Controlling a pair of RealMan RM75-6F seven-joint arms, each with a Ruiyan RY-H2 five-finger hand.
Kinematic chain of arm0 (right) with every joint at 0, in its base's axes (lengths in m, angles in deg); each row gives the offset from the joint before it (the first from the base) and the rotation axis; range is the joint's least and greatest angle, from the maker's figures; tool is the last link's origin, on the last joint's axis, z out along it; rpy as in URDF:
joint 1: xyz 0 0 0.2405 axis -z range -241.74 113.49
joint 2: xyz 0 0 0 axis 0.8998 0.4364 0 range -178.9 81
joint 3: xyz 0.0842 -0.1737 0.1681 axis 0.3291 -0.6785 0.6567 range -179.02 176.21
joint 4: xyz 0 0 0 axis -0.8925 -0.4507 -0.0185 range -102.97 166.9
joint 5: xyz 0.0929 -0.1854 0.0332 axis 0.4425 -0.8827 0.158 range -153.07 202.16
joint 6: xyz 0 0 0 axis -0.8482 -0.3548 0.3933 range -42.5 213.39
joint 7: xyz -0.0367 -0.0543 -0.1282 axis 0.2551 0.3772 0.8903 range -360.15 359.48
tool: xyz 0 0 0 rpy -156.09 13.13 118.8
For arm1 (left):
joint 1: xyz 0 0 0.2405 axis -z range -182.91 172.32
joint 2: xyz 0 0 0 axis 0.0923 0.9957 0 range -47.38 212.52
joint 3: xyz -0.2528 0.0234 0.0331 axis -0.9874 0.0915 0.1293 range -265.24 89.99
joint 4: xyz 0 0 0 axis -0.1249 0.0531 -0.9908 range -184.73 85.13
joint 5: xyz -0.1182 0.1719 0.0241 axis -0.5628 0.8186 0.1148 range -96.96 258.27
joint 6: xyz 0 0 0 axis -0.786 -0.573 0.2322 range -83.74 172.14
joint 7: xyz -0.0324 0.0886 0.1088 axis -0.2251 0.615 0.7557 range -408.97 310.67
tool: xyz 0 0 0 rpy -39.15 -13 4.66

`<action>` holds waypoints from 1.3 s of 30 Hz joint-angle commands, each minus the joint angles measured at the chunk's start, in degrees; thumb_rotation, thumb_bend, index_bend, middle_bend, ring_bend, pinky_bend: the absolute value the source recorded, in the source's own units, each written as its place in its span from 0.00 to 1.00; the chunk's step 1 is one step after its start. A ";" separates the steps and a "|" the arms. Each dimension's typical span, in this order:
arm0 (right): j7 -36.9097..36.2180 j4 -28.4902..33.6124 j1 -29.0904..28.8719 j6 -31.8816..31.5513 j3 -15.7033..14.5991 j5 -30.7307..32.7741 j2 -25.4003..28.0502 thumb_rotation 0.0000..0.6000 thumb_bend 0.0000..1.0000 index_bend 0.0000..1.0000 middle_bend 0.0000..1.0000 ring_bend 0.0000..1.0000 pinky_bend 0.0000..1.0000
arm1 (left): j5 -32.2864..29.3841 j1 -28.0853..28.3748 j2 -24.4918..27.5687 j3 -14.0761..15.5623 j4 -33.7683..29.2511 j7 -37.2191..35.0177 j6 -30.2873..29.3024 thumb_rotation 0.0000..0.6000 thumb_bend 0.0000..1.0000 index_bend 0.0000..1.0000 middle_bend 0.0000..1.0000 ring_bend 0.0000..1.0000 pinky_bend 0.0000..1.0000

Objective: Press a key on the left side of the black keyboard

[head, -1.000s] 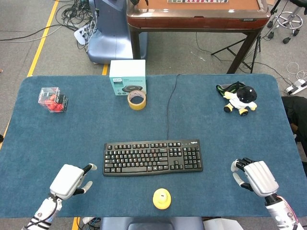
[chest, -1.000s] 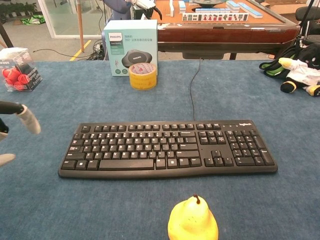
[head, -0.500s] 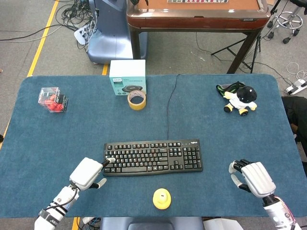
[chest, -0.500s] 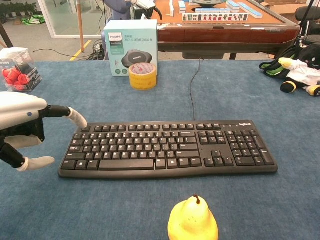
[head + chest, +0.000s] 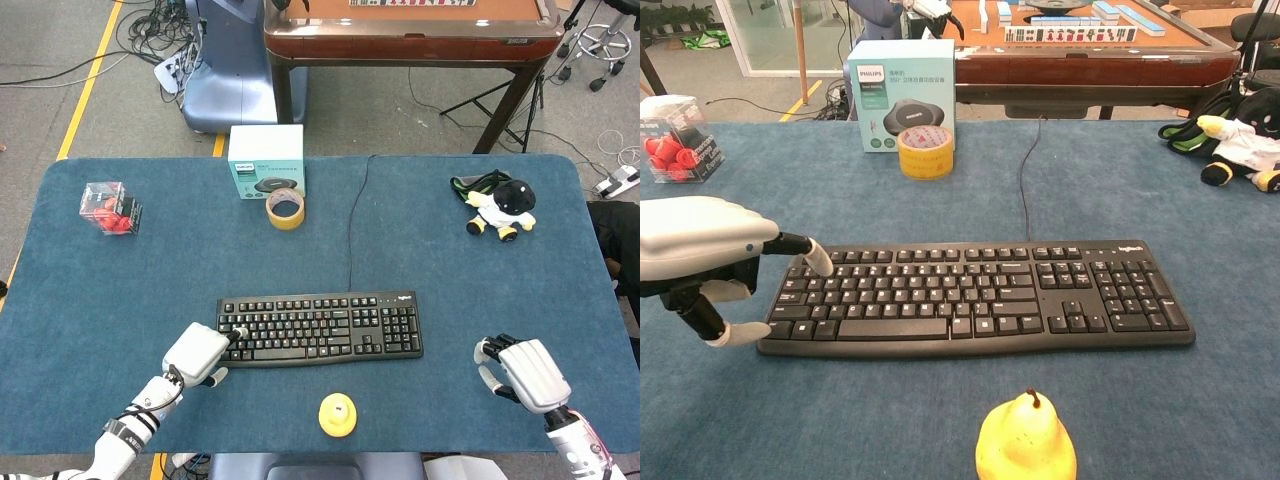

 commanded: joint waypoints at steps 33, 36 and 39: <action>0.18 -0.22 -0.33 0.65 -0.29 0.16 -0.34 1.00 0.42 0.54 0.53 0.48 0.77 | -13.58 10.29 -5.45 4.11 1.88 4.69 -6.07 1.00 0.31 0.24 1.00 0.90 1.00; 0.30 -0.24 -0.39 0.81 -0.31 0.21 -0.42 1.00 0.42 0.54 0.53 0.48 0.77 | -13.74 10.55 -5.41 4.58 1.97 4.43 -6.32 1.00 0.31 0.24 1.00 0.90 1.00; 0.51 -0.31 -0.41 0.95 -0.33 0.27 -0.54 1.00 0.42 0.54 0.53 0.48 0.77 | -13.85 10.81 -5.42 4.99 1.98 4.18 -6.51 1.00 0.31 0.24 1.00 0.90 1.00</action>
